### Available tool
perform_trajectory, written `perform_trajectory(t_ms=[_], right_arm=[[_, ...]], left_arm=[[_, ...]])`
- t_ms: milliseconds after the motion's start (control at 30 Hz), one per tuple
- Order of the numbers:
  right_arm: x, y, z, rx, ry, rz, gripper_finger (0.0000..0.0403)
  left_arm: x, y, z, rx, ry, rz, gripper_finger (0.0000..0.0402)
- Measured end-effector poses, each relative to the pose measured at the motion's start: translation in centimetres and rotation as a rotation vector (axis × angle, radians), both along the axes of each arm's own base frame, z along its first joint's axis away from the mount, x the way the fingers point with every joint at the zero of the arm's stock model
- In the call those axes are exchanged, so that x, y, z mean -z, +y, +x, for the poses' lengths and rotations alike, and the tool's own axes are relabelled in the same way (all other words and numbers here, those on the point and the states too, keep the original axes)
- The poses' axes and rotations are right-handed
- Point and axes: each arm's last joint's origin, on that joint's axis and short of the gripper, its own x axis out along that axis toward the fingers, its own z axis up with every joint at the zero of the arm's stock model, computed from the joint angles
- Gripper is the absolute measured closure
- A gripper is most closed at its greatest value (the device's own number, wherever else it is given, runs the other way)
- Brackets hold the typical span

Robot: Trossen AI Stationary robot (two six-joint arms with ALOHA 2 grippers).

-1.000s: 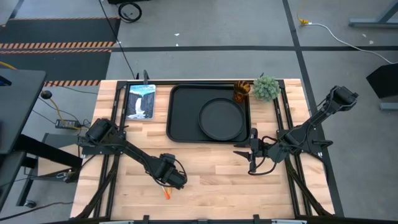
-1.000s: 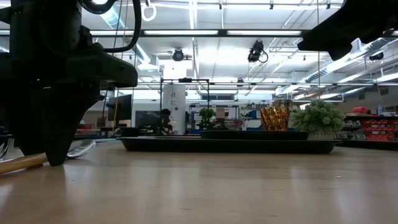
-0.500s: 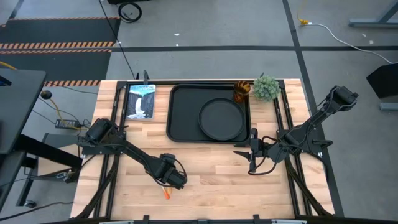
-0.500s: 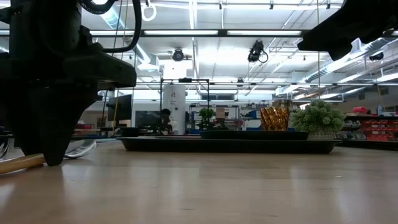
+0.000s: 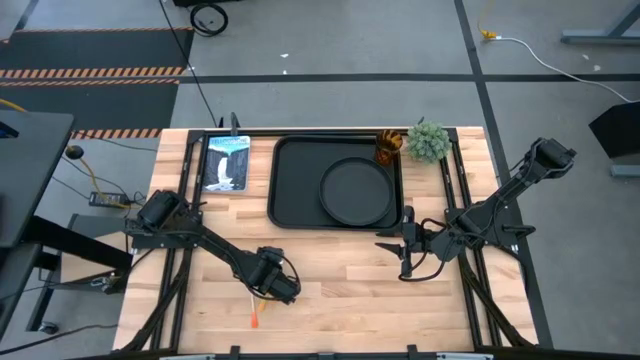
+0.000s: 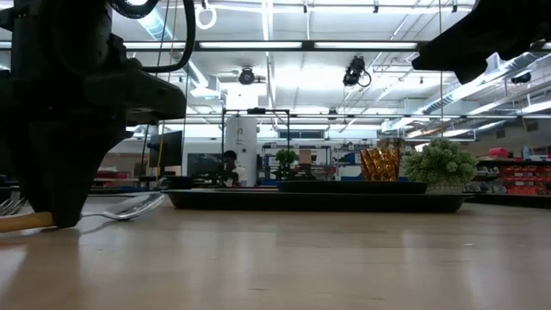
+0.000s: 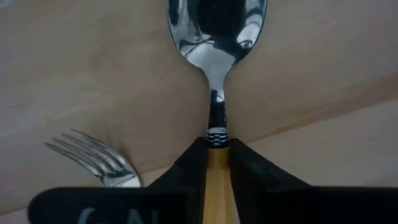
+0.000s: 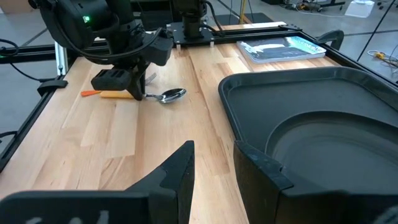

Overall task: Pick and place plate/cup/fork/spoon on tray
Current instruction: Put the spoon to the left of the black plate on the black tray

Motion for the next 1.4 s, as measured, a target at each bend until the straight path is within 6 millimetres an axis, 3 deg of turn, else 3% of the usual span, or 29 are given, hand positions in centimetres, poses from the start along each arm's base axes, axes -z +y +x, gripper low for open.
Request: perform_trajectory(t_ms=[200,367,767,967,1400], right_arm=[[0.0,0.0,0.0,0.000,-0.003,0.003,0.0284],[-0.1,0.0,0.0,-0.001,-0.006,0.003,0.0284],[-0.3,0.1,0.1,-0.010,-0.019,-0.012,0.0284],[-0.5,0.1,0.2,-0.016,-0.034,-0.019,0.0284],[-0.8,0.2,0.3,-0.023,-0.060,-0.023,0.0284]], left_arm=[[-1.4,0.4,-0.1,-0.013,-0.067,0.034,0.0344],[-2.2,2.3,0.8,-0.048,-0.124,0.103,0.0343],[-3.4,12.4,4.5,-0.053,-0.200,0.199,0.0343],[-4.6,16.0,5.7,-0.061,-0.320,0.218,0.0343],[-4.7,24.1,5.7,-0.231,-0.330,0.276,0.0342]])
